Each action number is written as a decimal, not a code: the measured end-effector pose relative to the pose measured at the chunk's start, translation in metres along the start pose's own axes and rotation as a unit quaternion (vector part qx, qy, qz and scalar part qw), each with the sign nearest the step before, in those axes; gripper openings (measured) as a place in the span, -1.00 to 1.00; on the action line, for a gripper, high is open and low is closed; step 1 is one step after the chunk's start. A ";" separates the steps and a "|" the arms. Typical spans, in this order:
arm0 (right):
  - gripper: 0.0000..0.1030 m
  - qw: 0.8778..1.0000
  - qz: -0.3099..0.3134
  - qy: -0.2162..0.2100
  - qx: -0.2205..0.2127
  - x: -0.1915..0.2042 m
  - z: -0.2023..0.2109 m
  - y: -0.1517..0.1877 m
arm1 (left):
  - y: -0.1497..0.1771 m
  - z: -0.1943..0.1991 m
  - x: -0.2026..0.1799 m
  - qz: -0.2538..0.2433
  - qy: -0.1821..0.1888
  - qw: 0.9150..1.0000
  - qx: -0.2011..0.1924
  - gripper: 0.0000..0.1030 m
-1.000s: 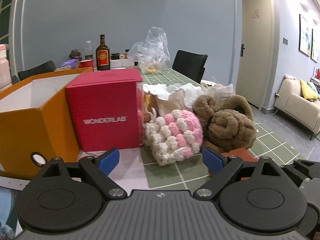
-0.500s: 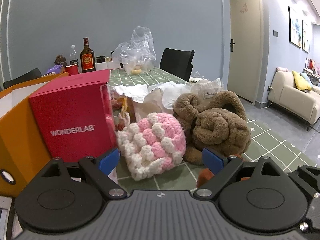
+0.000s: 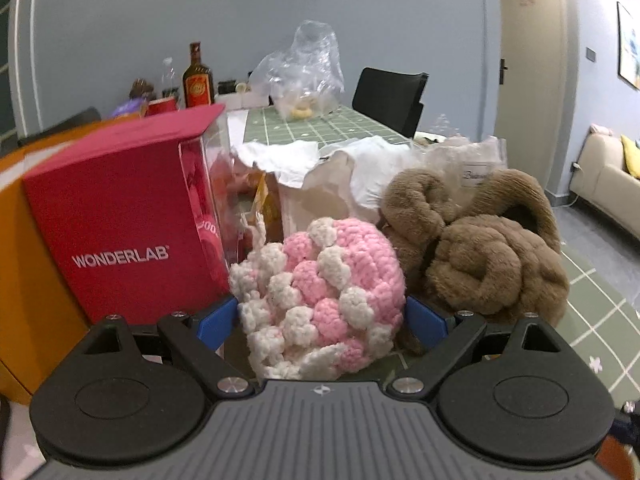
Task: Organize soft objects
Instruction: 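Grasp the orange bear-shaped sponge with the right gripper while the left grasps the pink crocheted ball, then lift and carry the sponge and crocheted ball with both grippers over the orange box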
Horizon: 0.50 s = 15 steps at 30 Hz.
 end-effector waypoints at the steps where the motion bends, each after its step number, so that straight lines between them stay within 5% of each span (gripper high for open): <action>1: 0.54 1.000 0.000 -0.001 0.000 0.000 0.000 0.000 | 0.000 -0.001 0.001 0.005 0.001 1.000 0.004 1.00; 3: 0.54 1.000 0.000 -0.002 0.000 0.000 0.000 0.000 | -0.001 -0.002 0.003 0.013 0.007 1.000 0.009 0.97; 4: 0.54 1.000 0.000 -0.002 -0.001 0.000 0.000 -0.001 | -0.001 -0.002 0.005 0.020 0.012 1.000 0.015 0.68; 8: 0.53 1.000 0.000 -0.002 -0.001 -0.001 0.000 -0.001 | -0.003 0.001 0.012 0.037 0.017 0.999 0.011 0.34; 15: 0.50 1.000 0.002 -0.001 -0.002 -0.001 0.000 -0.001 | 0.005 0.029 0.023 0.054 0.070 0.996 0.025 0.18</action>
Point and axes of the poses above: each gripper's, at about its wrist camera, not at the fingertips, and z roughly against the way its jaws point, x to its left, y to its underside, the point moved 6 cm from there along -z, roughly the way its jaws point, and after that the axes turned 8 degrees about z, right-handed, at the moved point
